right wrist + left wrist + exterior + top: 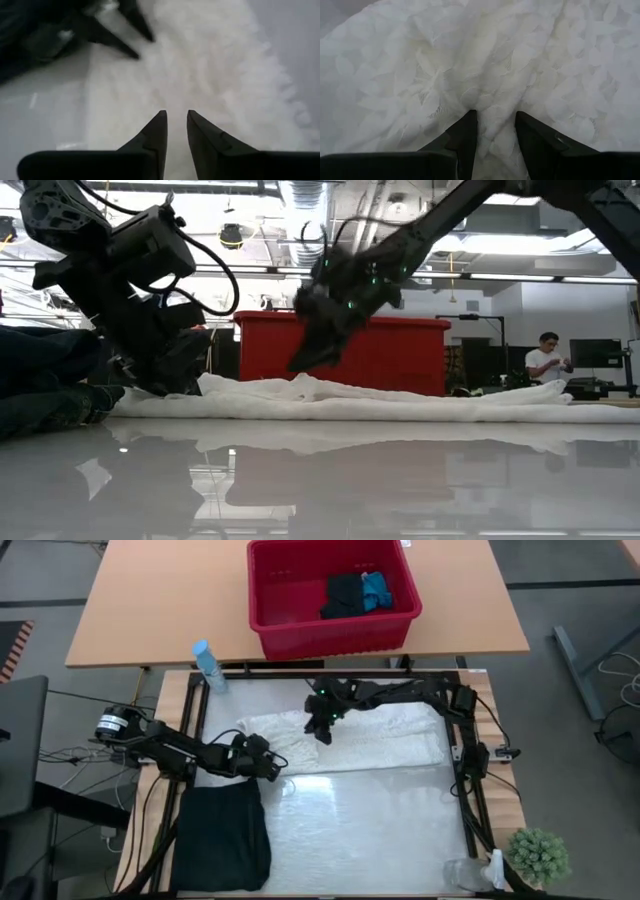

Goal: Fold Laundry from Bin
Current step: Fold the white dress from the red bin

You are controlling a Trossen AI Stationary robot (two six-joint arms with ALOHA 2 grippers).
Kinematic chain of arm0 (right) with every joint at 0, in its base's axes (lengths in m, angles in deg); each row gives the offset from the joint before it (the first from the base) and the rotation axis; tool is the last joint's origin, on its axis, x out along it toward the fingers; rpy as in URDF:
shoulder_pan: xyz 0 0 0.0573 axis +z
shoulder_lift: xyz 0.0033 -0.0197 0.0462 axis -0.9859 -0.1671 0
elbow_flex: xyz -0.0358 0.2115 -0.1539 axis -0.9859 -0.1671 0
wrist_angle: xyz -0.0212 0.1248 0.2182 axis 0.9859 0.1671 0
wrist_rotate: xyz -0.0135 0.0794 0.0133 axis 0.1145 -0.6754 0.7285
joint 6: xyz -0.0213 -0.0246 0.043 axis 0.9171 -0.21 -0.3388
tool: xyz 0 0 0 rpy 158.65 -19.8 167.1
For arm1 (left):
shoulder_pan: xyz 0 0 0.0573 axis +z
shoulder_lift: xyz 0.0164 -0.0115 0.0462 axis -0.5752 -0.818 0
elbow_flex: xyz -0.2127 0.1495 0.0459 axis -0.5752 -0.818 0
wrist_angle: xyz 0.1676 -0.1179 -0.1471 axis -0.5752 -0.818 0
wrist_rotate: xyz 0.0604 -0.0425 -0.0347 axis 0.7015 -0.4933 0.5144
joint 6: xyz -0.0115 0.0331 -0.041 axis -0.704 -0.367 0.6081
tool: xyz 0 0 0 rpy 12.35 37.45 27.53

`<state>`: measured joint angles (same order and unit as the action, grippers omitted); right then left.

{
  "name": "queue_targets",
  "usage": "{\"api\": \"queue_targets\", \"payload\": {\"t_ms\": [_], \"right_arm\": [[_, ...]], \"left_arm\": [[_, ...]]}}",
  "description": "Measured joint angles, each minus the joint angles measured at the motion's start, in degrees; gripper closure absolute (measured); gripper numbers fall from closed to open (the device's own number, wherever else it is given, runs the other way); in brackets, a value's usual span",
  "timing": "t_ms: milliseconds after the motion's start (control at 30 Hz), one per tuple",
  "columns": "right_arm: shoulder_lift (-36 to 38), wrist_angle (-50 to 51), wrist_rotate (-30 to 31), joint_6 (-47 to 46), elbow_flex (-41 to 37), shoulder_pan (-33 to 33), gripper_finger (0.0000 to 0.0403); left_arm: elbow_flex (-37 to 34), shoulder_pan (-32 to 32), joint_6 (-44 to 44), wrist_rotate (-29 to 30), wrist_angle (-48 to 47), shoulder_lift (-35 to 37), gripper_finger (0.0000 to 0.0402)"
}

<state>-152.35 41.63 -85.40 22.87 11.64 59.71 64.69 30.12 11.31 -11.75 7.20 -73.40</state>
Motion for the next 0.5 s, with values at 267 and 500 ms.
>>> {"api": "queue_targets", "payload": {"t_ms": [267,500], "right_arm": [[-3.7,1.7,0.6,0.8,-0.2,-0.2,0.0312],[-3.8,1.8,1.3,2.0,-0.1,0.2,0.0312]], "left_arm": [[0.4,1.7,0.7,-0.9,-0.3,6.0,0.0274],[3.3,8.4,0.5,1.7,-4.0,20.5,0.0274]]}}
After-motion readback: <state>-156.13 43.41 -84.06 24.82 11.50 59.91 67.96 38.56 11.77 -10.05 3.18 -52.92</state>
